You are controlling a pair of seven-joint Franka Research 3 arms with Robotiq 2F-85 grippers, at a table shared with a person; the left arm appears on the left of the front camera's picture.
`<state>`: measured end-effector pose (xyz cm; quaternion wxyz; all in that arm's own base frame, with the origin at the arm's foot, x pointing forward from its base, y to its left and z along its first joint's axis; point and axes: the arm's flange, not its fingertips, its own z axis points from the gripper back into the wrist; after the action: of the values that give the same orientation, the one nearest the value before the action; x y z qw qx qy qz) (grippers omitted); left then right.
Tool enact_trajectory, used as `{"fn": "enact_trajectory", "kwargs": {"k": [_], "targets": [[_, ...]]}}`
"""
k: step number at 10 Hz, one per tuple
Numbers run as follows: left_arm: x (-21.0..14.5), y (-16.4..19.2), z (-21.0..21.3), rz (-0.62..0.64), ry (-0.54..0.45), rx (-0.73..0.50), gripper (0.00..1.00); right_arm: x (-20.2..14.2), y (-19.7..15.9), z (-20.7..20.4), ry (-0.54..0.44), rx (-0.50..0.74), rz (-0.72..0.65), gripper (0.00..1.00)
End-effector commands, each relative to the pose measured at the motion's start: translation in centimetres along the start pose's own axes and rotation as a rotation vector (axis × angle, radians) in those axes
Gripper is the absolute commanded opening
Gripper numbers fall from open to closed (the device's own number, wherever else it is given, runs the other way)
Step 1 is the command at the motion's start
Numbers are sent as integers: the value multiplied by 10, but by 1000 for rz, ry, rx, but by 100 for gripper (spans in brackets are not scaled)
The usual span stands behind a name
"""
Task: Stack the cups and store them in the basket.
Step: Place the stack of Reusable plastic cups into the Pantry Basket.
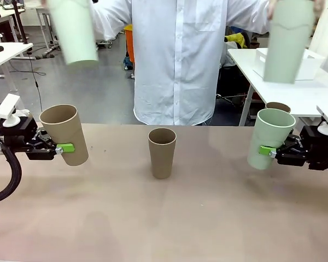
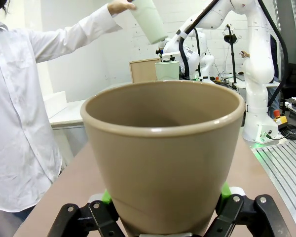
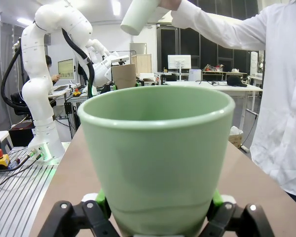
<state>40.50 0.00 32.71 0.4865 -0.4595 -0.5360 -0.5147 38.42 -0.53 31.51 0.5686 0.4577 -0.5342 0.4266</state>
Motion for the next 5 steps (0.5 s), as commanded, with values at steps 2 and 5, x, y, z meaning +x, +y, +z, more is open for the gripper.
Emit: {"fn": "enact_trajectory", "kwargs": {"k": [2,5], "targets": [[3,1,-2,-10,-6,14,85,2,-1,-2,6,-3,6,85],[3,1,-2,-10,-6,14,85,2,-1,-2,6,-3,6,85]]}}
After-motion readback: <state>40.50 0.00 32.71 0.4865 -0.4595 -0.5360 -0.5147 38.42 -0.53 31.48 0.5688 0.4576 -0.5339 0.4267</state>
